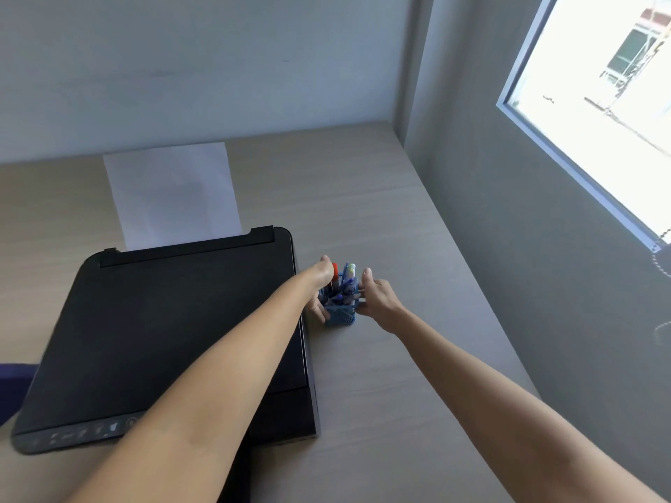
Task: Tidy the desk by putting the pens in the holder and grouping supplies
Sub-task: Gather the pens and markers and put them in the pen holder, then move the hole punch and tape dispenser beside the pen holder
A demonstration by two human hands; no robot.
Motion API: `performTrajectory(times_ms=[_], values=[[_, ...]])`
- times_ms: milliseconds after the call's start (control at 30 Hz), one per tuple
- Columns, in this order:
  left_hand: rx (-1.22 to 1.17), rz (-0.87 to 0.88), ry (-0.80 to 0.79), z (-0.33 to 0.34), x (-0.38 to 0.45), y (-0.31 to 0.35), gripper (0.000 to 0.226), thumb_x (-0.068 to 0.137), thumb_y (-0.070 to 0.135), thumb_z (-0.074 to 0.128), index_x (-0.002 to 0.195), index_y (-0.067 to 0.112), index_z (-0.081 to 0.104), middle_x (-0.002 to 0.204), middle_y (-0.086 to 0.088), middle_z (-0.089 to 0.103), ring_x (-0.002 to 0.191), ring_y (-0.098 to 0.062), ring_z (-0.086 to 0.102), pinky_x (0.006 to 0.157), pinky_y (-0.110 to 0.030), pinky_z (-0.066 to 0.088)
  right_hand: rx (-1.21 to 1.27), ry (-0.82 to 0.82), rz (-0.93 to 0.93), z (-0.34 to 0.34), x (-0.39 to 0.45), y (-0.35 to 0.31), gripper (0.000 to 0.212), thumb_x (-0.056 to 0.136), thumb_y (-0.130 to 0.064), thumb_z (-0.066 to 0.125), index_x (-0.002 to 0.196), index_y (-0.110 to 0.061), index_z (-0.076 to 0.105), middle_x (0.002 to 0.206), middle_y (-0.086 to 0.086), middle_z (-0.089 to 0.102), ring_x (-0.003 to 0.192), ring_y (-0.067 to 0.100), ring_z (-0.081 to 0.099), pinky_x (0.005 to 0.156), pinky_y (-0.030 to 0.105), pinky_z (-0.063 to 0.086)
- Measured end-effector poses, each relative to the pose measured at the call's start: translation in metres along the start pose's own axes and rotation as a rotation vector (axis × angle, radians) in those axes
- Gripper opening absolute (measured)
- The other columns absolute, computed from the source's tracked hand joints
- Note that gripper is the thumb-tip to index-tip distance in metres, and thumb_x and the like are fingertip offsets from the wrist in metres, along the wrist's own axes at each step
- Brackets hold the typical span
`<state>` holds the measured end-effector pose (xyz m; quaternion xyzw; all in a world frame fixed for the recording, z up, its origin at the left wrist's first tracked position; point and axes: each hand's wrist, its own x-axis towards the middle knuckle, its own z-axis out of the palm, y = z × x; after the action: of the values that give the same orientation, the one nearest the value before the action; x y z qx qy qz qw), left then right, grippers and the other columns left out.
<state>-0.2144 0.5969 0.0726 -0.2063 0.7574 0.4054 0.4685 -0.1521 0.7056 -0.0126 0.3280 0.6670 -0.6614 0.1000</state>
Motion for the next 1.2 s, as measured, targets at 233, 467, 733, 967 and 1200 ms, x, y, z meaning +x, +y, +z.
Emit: performTrajectory(times_ms=[233, 467, 733, 967, 1200], values=[[-0.023, 0.027, 0.037, 0.0, -0.022, 0.0, 0.069, 0.099, 0.053, 0.01, 0.15, 0.008, 0.022, 0.149, -0.025, 0.034, 0.133, -0.044, 0.042, 0.107, -0.065, 0.034, -0.127, 0.005, -0.002, -0.005, 0.015, -0.003, 0.082, 0.078, -0.07, 0.03, 0.09, 0.004, 0.063, 0.091, 0.02, 0.063, 0.072, 0.026, 0.055, 0.067, 0.037, 0.048], [0.071, 0.214, 0.033, -0.021, -0.078, 0.002, 0.069, 0.1, 0.053, 0.013, 0.153, 0.008, 0.013, 0.16, -0.02, 0.015, 0.146, -0.037, 0.022, 0.115, -0.052, 0.031, -0.299, 0.285, -0.19, -0.001, -0.067, -0.075, 0.053, 0.101, -0.04, 0.03, 0.06, -0.009, 0.043, 0.07, 0.006, 0.05, 0.076, 0.026, 0.048, 0.071, 0.032, 0.036], [-0.053, 0.509, 0.061, -0.144, -0.163, -0.069, 0.064, 0.102, 0.047, 0.021, 0.146, 0.003, 0.034, 0.148, -0.018, 0.044, 0.133, -0.034, 0.047, 0.109, -0.048, 0.039, -0.476, 0.195, -0.483, 0.087, -0.122, -0.136, 0.054, 0.1, -0.032, 0.034, 0.092, 0.012, 0.065, 0.095, 0.031, 0.066, 0.094, 0.041, 0.061, 0.082, 0.04, 0.048], [-0.253, 0.475, 0.381, -0.267, -0.176, -0.215, 0.043, 0.1, 0.044, 0.037, 0.118, 0.011, 0.057, 0.112, -0.006, 0.066, 0.092, -0.021, 0.064, 0.087, -0.038, 0.049, -0.605, -0.04, -0.63, 0.244, -0.163, -0.139, 0.047, 0.097, -0.03, 0.04, 0.053, -0.015, 0.03, 0.053, 0.003, 0.033, 0.051, 0.021, 0.032, 0.048, 0.03, 0.022], [-0.31, 0.287, 0.596, -0.379, -0.167, -0.399, 0.016, 0.098, 0.023, 0.045, 0.102, 0.016, 0.058, 0.095, -0.005, 0.057, 0.081, -0.019, 0.055, 0.063, -0.025, 0.04, -0.692, -0.323, -0.677, 0.419, -0.208, -0.104, 0.034, 0.095, -0.025, 0.046, 0.089, 0.001, 0.066, 0.078, 0.012, 0.06, 0.069, 0.022, 0.052, 0.056, 0.029, 0.037]])
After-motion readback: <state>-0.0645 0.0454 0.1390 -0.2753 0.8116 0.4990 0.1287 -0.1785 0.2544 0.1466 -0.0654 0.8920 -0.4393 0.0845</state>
